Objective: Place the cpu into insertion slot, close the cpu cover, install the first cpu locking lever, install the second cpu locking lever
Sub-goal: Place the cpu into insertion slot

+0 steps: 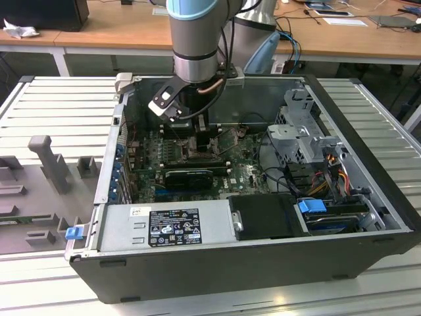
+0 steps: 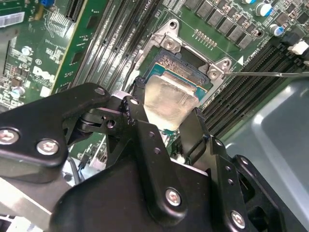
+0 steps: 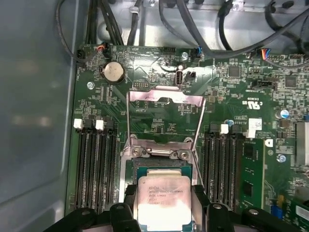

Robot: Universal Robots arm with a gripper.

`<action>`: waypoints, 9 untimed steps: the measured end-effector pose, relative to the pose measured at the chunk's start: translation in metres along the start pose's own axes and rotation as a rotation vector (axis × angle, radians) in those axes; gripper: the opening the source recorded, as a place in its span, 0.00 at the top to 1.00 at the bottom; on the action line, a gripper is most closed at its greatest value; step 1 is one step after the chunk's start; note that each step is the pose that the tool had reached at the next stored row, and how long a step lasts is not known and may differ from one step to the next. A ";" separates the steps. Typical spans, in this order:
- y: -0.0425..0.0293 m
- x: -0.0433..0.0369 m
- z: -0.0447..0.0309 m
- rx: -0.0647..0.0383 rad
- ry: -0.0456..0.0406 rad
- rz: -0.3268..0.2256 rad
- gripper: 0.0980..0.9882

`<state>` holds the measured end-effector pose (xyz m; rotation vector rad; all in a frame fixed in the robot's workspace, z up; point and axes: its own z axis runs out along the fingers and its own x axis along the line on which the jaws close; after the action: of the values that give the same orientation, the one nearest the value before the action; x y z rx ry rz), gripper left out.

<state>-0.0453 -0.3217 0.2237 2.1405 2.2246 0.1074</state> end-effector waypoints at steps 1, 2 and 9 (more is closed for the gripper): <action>-0.0001 0.0002 0.0009 0.000 -0.0003 0.004 0.52; -0.0001 0.0004 0.0018 0.000 -0.0006 0.007 0.52; -0.0014 0.0007 0.0151 0.000 -0.0035 0.033 0.52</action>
<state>-0.0454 -0.3208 0.2086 2.1756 2.1881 0.1053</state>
